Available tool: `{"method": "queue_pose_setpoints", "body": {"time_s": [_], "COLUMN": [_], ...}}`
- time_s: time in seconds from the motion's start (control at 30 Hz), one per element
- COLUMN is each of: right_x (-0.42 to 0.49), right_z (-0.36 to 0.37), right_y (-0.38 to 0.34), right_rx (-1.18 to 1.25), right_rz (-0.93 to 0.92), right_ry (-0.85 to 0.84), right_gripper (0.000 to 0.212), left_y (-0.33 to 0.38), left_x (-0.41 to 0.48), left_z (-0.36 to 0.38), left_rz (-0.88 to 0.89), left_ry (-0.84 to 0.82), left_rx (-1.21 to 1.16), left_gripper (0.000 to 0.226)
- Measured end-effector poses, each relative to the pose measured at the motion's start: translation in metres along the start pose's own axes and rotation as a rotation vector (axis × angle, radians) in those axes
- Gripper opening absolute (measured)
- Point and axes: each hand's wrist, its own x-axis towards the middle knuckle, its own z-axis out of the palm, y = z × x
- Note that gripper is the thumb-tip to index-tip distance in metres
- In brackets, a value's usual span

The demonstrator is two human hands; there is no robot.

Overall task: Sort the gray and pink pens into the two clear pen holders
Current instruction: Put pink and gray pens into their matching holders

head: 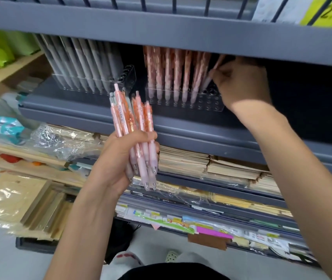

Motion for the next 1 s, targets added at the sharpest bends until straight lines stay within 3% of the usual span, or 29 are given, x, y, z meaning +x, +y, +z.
{"method": "queue_pose_setpoints", "body": {"time_s": [0.4,0.7,0.77,0.83,0.9,0.97,1.0], "right_x": [0.003,0.005,0.002,-0.011,-0.039,-0.080,-0.098], "right_z": [-0.003,0.000,-0.005,-0.010,-0.016,-0.019,-0.016], "right_y": [-0.016,-0.028,-0.023,-0.022,-0.031,-0.051,-0.060], "right_rx": [-0.177,-0.192,-0.143,-0.064,0.280,0.638,0.700], "right_rz": [0.020,0.071,0.117,0.174,0.257,0.328,0.332], "right_ry": [-0.146,-0.144,-0.159,-0.066,-0.003,-0.167,-0.299], "right_gripper": [0.026,0.022,0.023,0.021,0.011,0.017,0.020], "left_y": [0.013,0.026,0.027,0.029,0.029,0.027,0.026], "left_x": [0.008,0.009,0.009,0.010,0.012,0.015,0.016], "left_z": [-0.005,-0.018,-0.018,-0.018,-0.018,-0.016,-0.014], "left_rz": [-0.008,-0.035,-0.041,-0.041,-0.034,-0.025,-0.019], "left_ry": [-0.032,-0.060,-0.055,-0.046,-0.027,0.009,0.029], "left_rx": [0.050,0.084,0.080,0.077,0.079,0.106,0.119], "left_gripper": [0.032,0.034,0.038,0.035,0.027,0.022,0.022]}}
